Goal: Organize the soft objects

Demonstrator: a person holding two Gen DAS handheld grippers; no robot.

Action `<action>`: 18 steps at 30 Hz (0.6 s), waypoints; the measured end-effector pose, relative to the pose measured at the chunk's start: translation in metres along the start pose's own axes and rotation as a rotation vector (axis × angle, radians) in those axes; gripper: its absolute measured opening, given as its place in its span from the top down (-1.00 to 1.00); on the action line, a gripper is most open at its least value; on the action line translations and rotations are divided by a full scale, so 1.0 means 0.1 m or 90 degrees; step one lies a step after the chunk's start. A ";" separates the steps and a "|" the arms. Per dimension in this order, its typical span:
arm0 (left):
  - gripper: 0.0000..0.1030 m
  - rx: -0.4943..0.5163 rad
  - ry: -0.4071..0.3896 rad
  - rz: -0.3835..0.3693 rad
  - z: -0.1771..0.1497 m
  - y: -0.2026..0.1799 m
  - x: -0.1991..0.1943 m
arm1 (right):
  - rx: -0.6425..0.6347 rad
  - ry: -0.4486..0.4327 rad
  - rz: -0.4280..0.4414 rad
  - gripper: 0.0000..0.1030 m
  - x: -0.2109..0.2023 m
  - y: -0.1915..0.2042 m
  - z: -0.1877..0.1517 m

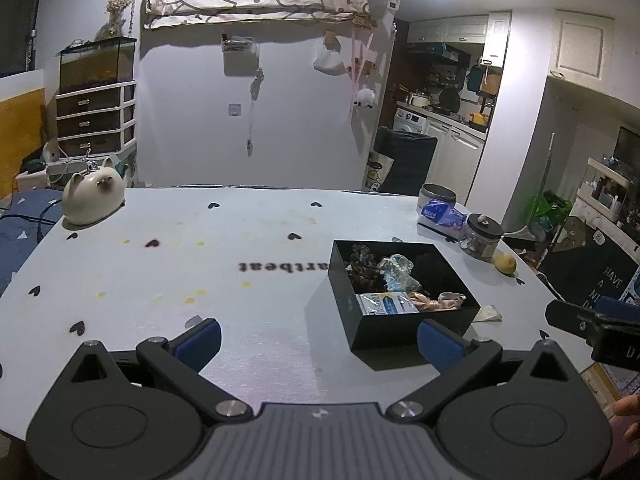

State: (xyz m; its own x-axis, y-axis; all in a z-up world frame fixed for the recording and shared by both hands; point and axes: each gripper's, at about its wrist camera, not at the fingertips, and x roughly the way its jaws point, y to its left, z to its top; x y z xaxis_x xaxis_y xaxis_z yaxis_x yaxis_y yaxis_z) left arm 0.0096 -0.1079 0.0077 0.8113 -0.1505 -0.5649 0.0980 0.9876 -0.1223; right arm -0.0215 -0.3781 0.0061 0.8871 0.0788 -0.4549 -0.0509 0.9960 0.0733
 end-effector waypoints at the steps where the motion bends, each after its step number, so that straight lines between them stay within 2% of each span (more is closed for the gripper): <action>1: -1.00 0.000 -0.001 0.002 -0.01 0.00 -0.01 | 0.001 0.000 -0.001 -1.00 -0.01 0.00 0.00; 18: -1.00 -0.006 0.003 0.016 -0.05 0.00 -0.07 | -0.007 0.001 0.013 -1.00 -0.06 0.04 0.00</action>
State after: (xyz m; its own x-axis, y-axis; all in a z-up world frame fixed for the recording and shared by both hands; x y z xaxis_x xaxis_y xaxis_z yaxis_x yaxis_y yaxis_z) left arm 0.0010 -0.1071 0.0080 0.8112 -0.1260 -0.5711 0.0724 0.9906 -0.1158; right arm -0.0267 -0.3743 0.0093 0.8850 0.0986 -0.4550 -0.0738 0.9947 0.0720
